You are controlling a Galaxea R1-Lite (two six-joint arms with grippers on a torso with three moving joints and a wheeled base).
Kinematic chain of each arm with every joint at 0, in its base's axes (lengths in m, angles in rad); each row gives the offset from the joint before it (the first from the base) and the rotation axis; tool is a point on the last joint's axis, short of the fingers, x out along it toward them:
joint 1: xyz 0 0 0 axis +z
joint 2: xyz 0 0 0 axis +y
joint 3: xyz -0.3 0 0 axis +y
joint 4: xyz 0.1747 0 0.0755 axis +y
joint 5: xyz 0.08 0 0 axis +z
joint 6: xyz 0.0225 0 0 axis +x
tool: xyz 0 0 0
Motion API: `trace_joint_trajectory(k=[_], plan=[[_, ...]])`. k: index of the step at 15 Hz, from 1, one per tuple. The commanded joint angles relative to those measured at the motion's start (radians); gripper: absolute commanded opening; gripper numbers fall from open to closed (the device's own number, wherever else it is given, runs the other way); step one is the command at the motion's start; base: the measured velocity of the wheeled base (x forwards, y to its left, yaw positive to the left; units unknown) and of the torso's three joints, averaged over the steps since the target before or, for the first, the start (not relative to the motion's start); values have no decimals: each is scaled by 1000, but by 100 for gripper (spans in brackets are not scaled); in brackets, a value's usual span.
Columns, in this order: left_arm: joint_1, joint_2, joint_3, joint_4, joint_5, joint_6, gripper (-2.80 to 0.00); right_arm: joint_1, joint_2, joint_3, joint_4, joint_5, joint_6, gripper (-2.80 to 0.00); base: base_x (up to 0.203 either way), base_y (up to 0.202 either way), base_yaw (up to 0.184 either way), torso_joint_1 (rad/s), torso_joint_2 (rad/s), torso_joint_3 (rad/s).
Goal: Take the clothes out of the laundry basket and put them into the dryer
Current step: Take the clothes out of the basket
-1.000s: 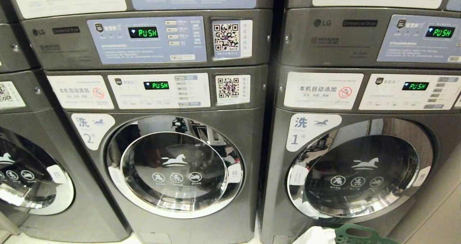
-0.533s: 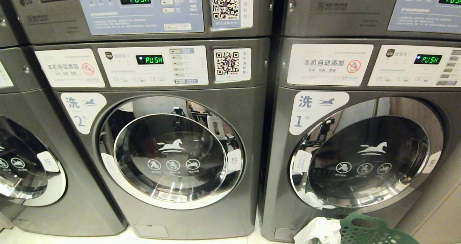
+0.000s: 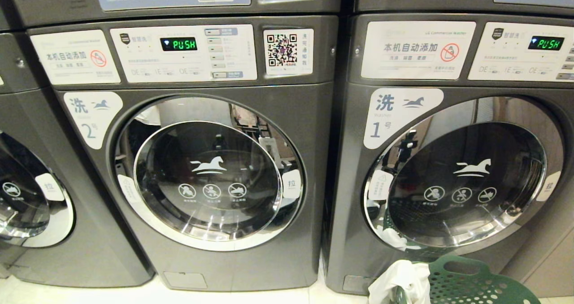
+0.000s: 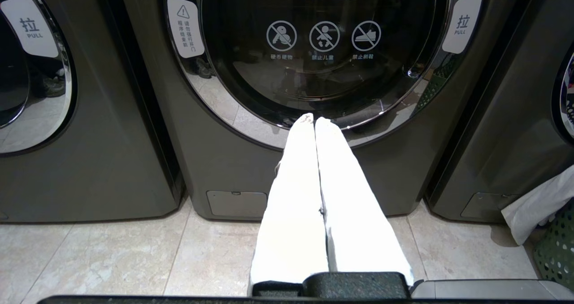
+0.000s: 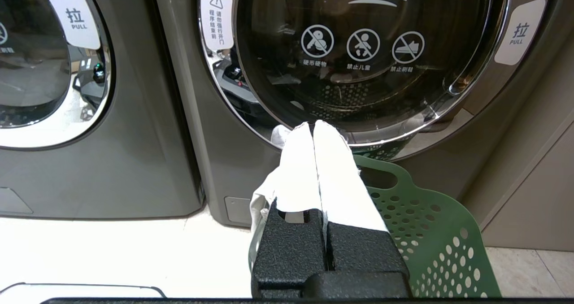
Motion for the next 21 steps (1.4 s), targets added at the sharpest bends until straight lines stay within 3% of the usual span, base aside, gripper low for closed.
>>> trace_joint_trajectory(k=[1, 16, 21], plan=[[0, 0, 0, 0, 0, 0, -280, 0, 1, 2, 0, -1, -1, -280, 0, 0, 0, -18, 40, 36], [0, 0, 0, 0, 0, -3, -280, 1, 0, 2, 2, 3, -24, -280, 0, 0, 0, 0, 2, 1], [0, 0, 0, 0, 0, -9, -280, 1, 1, 0, 0, 5, -31, -280, 0, 0, 0, 2, 1, -172]])
